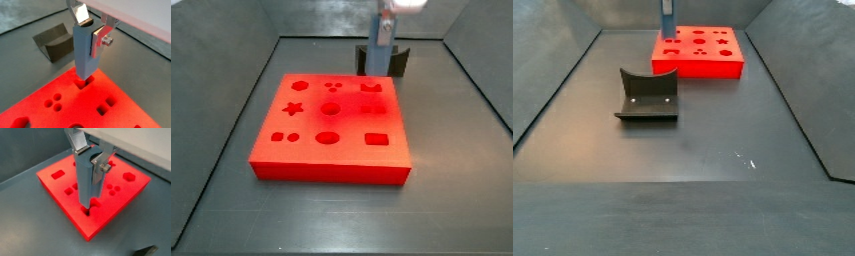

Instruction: Insert the arch object.

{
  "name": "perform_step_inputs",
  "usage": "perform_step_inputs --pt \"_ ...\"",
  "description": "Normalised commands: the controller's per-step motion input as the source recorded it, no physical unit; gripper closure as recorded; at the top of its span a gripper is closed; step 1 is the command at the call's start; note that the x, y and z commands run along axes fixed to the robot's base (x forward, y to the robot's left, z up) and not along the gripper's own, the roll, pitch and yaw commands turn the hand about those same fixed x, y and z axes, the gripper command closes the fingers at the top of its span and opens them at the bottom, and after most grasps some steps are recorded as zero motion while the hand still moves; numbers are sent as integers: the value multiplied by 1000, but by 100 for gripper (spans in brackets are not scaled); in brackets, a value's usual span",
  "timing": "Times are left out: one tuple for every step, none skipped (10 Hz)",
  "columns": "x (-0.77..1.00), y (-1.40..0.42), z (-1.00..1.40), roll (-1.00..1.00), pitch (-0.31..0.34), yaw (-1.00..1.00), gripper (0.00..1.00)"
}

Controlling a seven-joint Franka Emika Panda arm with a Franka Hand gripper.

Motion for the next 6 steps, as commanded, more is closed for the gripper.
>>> perform_step_inputs --pt "237 0 -334 0 -106 -377 100" --pt "109 20 -154 0 -71 -360 100" --pt "-57 29 -31 0 -53 -69 100" --pt "-86 23 -9 0 -34 -14 100" --pt "-146 43 -86 0 -57 -26 100" --pt "-160 20 -140 7 -70 -23 100"
